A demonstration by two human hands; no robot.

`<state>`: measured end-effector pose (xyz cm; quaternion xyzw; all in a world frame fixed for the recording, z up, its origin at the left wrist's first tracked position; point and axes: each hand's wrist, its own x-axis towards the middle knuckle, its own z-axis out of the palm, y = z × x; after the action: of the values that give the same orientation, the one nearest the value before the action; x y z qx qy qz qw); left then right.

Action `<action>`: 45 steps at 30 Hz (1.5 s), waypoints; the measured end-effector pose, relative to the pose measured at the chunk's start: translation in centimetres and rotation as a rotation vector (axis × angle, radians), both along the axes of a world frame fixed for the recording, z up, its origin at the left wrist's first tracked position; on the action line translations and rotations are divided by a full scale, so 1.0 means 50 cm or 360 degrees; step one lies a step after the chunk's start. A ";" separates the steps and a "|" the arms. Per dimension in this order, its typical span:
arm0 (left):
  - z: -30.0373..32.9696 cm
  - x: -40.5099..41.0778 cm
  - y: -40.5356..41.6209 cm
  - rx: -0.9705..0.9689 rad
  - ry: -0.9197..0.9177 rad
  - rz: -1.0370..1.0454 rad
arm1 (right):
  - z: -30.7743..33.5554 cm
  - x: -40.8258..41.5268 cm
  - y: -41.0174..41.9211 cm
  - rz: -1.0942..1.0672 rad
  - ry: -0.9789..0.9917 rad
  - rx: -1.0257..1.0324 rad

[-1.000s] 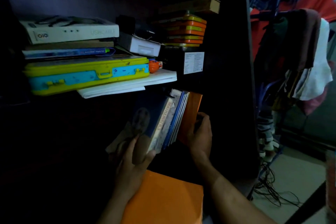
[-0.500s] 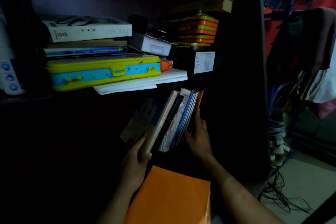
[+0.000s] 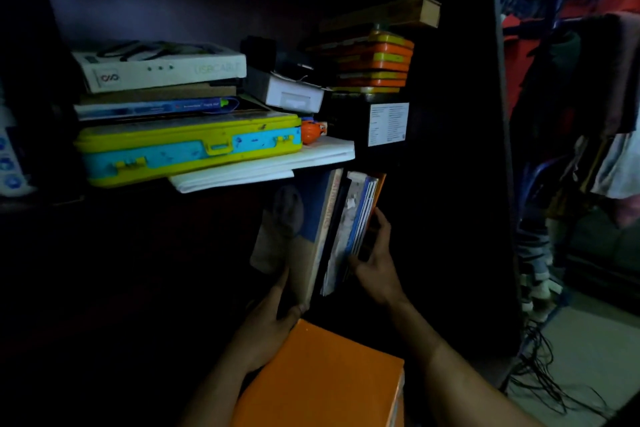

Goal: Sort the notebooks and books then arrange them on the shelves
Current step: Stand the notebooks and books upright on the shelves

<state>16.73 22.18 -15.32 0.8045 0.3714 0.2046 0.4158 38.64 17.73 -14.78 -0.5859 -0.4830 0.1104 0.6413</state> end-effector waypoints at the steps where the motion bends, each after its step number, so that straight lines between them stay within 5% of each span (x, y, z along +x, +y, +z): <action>1: -0.001 0.002 0.000 0.0016 -0.0004 0.0023 | -0.002 -0.002 0.000 0.0000 0.0000 0.0000; 8: -0.001 0.005 0.004 0.0063 -0.0231 0.0288 | -0.003 -0.020 -0.049 -0.0283 0.0005 -0.0137; 13: 0.008 0.000 0.001 0.0113 -0.0365 0.0294 | -0.001 -0.067 -0.168 -0.0156 -0.0023 -0.0264; 18: 0.016 -0.016 -0.015 0.0091 -0.0070 -0.0138 | 0.008 -0.124 -0.273 0.0242 -0.0503 -0.0568; 23: 0.038 -0.024 -0.025 0.0225 0.0180 -0.0385 | 0.010 -0.129 -0.279 0.0170 -0.0637 -0.0557; 25: 0.036 -0.028 -0.019 0.0110 0.0008 -0.0385 | 0.009 -0.129 -0.276 0.0049 -0.0505 -0.0460; 30: 0.058 -0.026 -0.014 -0.0481 -0.0984 -0.0126 | 0.012 -0.133 -0.279 -0.0060 -0.0179 -0.0337; 35: 0.076 -0.010 -0.039 -0.0484 -0.1594 0.0252 | 0.003 -0.123 -0.272 -0.0068 -0.0202 -0.0460; 40: 0.066 0.010 -0.107 -0.0832 -0.1103 -0.0166 | -0.011 -0.102 -0.266 -0.0321 -0.0125 -0.0246; 43: 0.042 0.023 -0.112 -0.0755 -0.0751 -0.0371 | -0.014 -0.089 -0.268 -0.0636 -0.0059 -0.0096; 45: 0.040 0.044 -0.125 -0.0636 -0.0699 -0.0215 | -0.018 -0.088 -0.269 -0.0845 -0.0106 -0.0047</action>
<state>18.92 15.94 -13.33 0.6662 0.2512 0.2685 0.6489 34.26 4.30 -15.66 -0.7047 -0.3314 -0.0739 0.6229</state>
